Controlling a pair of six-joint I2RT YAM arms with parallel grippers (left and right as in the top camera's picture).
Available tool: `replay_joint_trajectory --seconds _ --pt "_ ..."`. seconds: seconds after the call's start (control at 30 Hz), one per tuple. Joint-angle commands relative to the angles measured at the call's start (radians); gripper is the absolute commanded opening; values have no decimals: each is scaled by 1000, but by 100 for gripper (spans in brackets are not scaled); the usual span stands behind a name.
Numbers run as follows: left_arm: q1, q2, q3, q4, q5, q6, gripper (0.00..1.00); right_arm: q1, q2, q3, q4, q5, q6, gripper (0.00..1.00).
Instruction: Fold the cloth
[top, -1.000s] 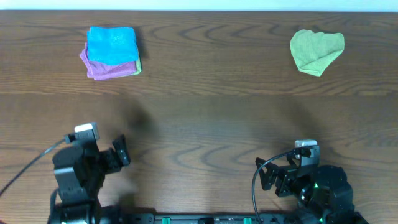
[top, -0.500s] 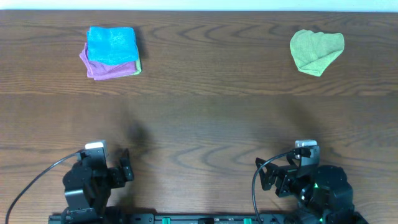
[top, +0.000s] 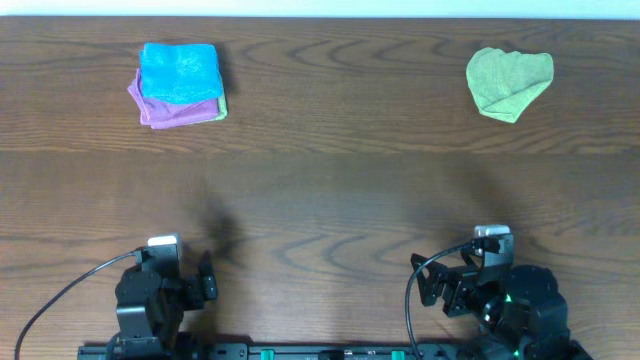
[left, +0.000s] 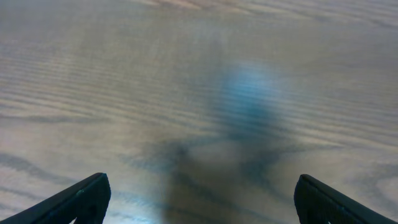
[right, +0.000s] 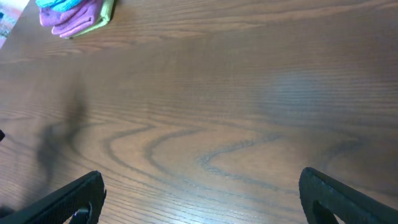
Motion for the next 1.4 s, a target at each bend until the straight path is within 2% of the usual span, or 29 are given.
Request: replay_joint_trajectory --seconds 0.0,0.33,1.37 --pt "-8 -24 -4 -24 -54 8 95 -5 -6 -2 2 10 15 99" --pt "-68 -38 -4 -56 -55 87 95 -5 -6 -2 2 10 15 99" --pt "-69 -92 -5 -109 -105 87 95 -5 -6 -2 2 10 15 99"
